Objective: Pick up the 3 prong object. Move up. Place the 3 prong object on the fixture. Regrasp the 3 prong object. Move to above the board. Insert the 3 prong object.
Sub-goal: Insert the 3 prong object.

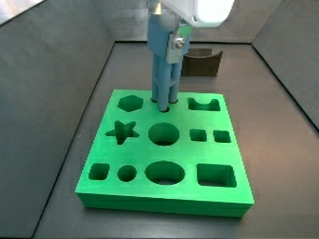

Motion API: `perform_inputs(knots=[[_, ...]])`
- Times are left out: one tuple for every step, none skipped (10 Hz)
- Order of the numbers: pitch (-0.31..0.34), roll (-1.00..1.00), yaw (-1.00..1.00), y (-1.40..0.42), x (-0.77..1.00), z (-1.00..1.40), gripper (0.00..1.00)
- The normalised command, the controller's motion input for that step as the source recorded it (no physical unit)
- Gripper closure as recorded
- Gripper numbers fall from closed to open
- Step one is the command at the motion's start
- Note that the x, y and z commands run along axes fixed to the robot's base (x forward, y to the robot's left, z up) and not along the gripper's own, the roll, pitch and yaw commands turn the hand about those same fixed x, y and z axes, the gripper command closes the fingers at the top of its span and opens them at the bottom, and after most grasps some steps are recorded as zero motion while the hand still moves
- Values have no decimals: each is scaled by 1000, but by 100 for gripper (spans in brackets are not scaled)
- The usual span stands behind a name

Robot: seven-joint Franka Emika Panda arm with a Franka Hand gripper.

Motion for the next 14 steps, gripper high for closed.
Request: perform_inputs(knots=[[-27, -46, 0, -23, 0, -89, 100], [-19, -30, 49, 0, 14, -77, 100], [-11, -14, 86, 0, 0, -146, 100], [-24, -41, 177, -57, 57, -289, 100], [-27, -37, 231, -23, 0, -246, 100], [-29, -33, 289, -74, 23, -363, 100], [-20, -34, 306, -57, 129, -503, 100], [0, 0, 266, 0, 106, -691, 100], [0, 0, 354, 0, 417, -1000, 100], [0, -100, 414, 137, 534, -1000, 100], [0, -93, 369, 154, 563, -1000, 100], [0, -13, 249, 134, 606, -1000, 100], [0, 0, 0, 214, 634, -1000, 100], [3, 0, -34, 271, 646, -1000, 100]])
